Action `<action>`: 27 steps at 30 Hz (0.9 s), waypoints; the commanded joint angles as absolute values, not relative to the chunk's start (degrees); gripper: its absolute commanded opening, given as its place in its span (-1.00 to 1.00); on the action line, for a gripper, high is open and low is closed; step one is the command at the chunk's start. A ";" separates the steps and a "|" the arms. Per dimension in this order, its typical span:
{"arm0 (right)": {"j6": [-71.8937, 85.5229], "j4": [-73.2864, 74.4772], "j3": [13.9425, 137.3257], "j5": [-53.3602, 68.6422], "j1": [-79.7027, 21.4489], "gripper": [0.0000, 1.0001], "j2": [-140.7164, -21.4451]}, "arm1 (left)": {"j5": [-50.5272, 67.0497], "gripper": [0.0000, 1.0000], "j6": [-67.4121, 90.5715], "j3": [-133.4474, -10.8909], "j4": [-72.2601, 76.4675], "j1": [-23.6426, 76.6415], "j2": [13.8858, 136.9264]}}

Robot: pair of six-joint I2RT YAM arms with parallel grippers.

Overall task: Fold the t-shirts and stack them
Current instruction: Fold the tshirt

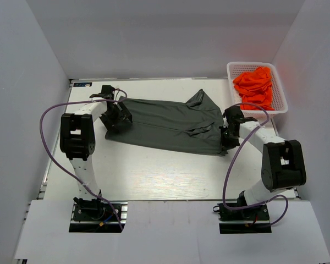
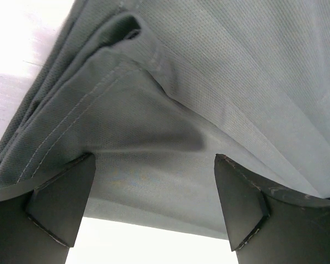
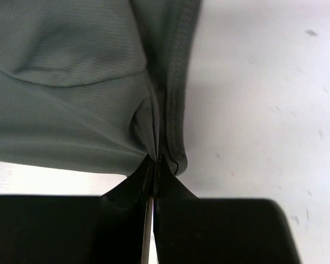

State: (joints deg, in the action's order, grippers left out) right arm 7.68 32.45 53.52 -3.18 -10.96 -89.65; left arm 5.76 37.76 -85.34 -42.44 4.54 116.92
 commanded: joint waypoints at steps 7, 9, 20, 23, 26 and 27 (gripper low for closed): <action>10.90 37.88 51.24 -8.09 -8.27 -0.62 -85.61 | 0.00 1.00 37.00 -83.32 -44.56 3.60 120.23; 11.25 37.00 49.75 -8.17 -8.09 -0.45 -85.17 | 0.00 1.00 37.53 -83.32 -45.26 3.60 120.23; 10.21 38.41 56.16 -0.62 -6.85 0.04 -81.75 | 2.45 1.00 36.31 -84.11 -46.32 4.13 116.55; 9.15 37.97 59.67 8.14 -6.86 0.25 -79.20 | 2.99 1.00 35.25 -86.74 -46.93 4.66 114.44; 9.23 34.90 60.38 17.27 -7.29 0.42 -76.73 | 2.99 1.00 35.24 -87.54 -46.93 4.66 111.80; 10.10 34.02 60.38 18.36 -7.38 0.42 -76.73 | 2.99 1.00 35.24 -87.54 -46.93 4.66 111.10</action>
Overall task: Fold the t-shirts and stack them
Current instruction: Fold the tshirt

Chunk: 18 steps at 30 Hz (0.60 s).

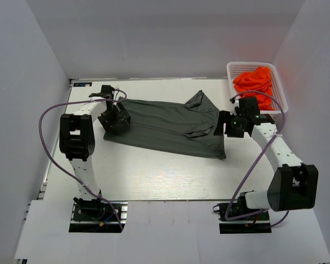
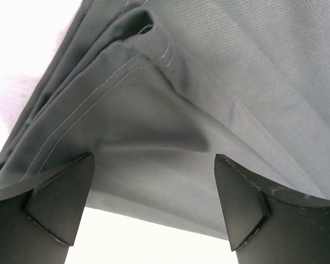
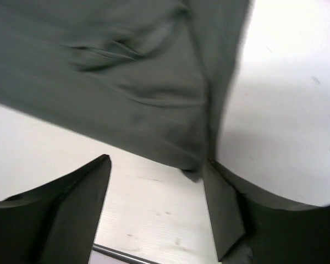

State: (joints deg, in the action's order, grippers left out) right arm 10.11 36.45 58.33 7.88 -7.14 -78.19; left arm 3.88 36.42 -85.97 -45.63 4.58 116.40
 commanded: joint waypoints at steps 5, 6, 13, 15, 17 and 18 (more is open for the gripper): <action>12.13 28.13 61.87 26.26 -9.66 0.74 -82.16 | 4.66 1.00 35.24 -84.38 -45.62 4.66 108.63; 13.17 27.17 61.87 26.71 -10.10 0.81 -84.18 | 4.66 1.00 35.24 -84.38 -45.62 4.66 108.63; 15.64 21.54 63.36 27.25 -14.06 0.81 -93.93 | 5.71 1.00 34.72 -79.38 -42.98 5.19 107.58; 16.69 19.60 64.07 26.29 -14.94 0.81 -96.23 | 7.03 1.00 34.72 -78.32 -41.93 5.19 107.58; 18.80 16.98 64.77 26.19 -15.55 0.81 -98.52 | 7.03 1.00 34.72 -77.70 -41.31 5.19 107.58; 19.59 16.62 64.95 25.93 -16.08 0.81 -100.27 | 7.03 1.00 34.72 -77.70 -41.83 5.19 107.58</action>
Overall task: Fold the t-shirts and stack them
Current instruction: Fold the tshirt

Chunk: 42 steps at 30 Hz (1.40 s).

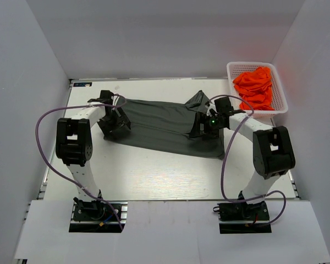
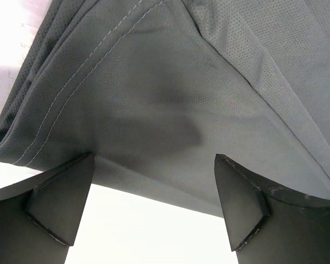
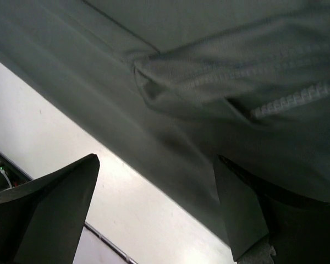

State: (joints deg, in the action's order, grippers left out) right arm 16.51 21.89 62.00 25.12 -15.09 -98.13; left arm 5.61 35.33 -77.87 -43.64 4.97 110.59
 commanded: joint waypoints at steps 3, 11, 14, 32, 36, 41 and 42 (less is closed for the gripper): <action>20.48 14.51 65.74 24.44 -16.52 0.81 -102.12 | 5.63 1.00 34.72 -77.09 -41.84 5.19 107.58; 25.82 8.80 67.15 18.99 -17.49 0.81 -105.12 | 5.01 1.00 34.72 -76.03 -41.84 5.19 109.24; 29.25 0.90 67.93 18.29 -17.67 0.81 -105.73 | 5.01 1.00 34.72 -76.03 -41.84 5.19 109.86; 23.12 16.61 81.84 0.26 -18.11 0.81 -106.09 | 3.34 1.00 34.72 -76.03 -43.51 5.19 110.39; 23.38 19.42 74.11 2.37 -18.28 0.81 -98.73 | 3.34 1.00 35.24 -76.03 -43.51 5.19 109.86; 25.75 23.02 59.08 4.39 -17.75 0.81 -87.90 | 2.81 1.00 35.24 -76.03 -44.03 5.19 109.86; 26.54 23.20 56.19 5.53 -17.93 0.81 -86.85 | 2.12 1.00 35.24 -76.03 -44.03 5.19 109.86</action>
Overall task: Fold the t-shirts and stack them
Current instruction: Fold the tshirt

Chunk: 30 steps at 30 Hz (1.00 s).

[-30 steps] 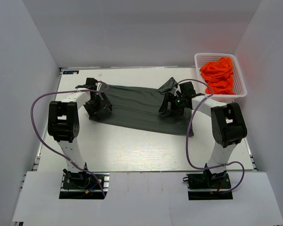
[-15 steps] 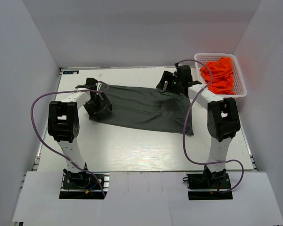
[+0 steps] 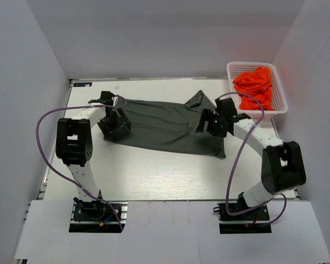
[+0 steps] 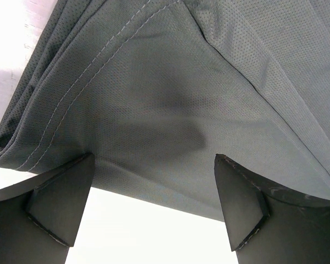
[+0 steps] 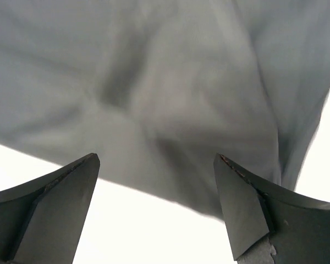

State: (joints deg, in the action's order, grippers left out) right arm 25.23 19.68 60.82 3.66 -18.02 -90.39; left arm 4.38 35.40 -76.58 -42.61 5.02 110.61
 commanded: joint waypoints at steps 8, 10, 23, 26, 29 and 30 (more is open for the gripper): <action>27.16 22.15 45.80 5.80 -15.38 0.81 -85.34 | -1.23 1.00 36.30 -77.17 -45.79 4.66 110.48; 27.25 23.20 45.36 2.74 -14.68 0.81 -86.31 | -1.23 1.00 36.82 -77.17 -45.79 4.14 111.01; 30.59 31.81 38.15 -2.73 -8.79 0.81 -81.75 | -4.83 1.00 39.54 -75.68 -51.13 4.13 110.75; 30.93 31.91 35.70 2.08 -8.96 0.81 -78.23 | -2.72 1.00 41.83 -69.63 -52.64 5.01 108.12; 31.37 33.30 32.18 6.42 -8.88 0.81 -74.80 | 0.87 1.00 43.15 -60.40 -50.64 5.01 101.53; 31.46 33.92 31.21 6.42 -9.05 0.81 -72.45 | 1.40 1.00 43.68 -56.81 -50.63 4.40 97.51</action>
State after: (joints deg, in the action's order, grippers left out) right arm 31.14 24.60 35.97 5.21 -9.17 -74.06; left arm -0.27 41.45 -64.88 -48.23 5.04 102.78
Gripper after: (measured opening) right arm 0.902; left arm 0.997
